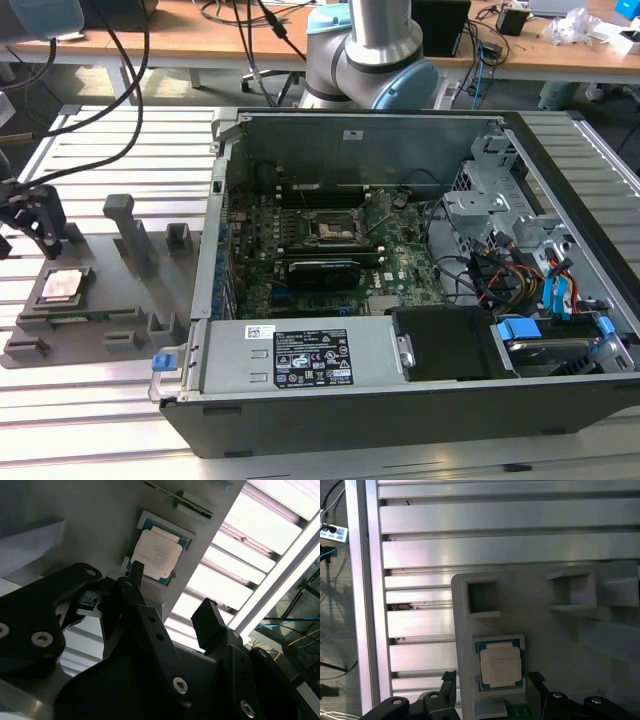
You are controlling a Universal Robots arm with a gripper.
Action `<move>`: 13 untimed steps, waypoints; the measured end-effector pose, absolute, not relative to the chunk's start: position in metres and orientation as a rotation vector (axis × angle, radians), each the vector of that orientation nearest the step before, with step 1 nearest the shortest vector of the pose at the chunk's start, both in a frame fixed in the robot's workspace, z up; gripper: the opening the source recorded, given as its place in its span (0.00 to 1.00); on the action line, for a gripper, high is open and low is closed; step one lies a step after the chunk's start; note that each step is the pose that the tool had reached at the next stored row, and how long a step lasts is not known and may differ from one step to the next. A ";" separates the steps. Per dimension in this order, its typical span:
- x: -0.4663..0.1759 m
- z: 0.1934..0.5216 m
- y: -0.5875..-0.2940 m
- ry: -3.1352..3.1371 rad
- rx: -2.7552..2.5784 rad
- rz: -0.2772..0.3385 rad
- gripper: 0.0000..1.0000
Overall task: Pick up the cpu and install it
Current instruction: 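Pick up the cpu and move it towards the insertion slot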
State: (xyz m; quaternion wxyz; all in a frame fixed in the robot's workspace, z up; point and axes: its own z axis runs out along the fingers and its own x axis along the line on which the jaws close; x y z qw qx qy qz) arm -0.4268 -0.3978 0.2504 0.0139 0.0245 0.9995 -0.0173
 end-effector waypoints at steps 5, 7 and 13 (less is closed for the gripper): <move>-0.427 0.246 -0.398 3.113 0.076 -0.054 0.66; -0.427 0.245 -0.398 3.112 0.076 -0.054 0.66; -0.427 0.241 -0.398 3.112 0.076 -0.054 0.66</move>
